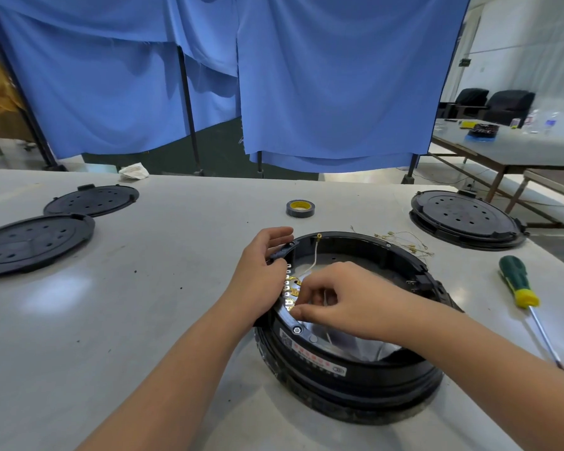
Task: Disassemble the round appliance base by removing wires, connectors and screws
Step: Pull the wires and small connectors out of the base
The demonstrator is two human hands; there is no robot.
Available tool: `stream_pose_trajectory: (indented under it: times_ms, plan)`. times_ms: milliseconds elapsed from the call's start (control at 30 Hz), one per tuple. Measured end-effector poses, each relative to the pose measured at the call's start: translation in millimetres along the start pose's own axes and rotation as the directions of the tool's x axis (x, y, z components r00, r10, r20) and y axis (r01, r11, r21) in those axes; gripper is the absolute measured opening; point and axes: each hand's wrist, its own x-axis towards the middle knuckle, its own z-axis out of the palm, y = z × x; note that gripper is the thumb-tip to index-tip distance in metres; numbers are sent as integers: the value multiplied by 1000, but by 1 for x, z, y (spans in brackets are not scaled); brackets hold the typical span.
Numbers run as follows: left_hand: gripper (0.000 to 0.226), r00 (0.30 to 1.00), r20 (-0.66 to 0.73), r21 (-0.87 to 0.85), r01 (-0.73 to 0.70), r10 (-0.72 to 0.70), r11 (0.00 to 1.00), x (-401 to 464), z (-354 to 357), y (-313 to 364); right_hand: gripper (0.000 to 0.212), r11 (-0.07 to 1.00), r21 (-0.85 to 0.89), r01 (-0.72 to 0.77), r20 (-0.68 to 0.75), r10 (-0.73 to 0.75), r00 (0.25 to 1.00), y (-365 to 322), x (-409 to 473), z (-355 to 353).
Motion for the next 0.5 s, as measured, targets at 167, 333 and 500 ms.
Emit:
stream_pose_trajectory:
  times_ms: [167,333,500]
  plan:
    - [57,1000,3,20,-14,13,1000,1,0,-1,16,996,-93,16,-40,-20,999,-3,-3,6]
    - [57,1000,8,23,-11,11,1000,1,0,-2,23,996,-89,30,-46,-34,998,-1,1,5]
    - [58,1000,26,31,-13,13,999,1,0,-2,16,1000,-15,10,-29,-10,1000,2,4,2]
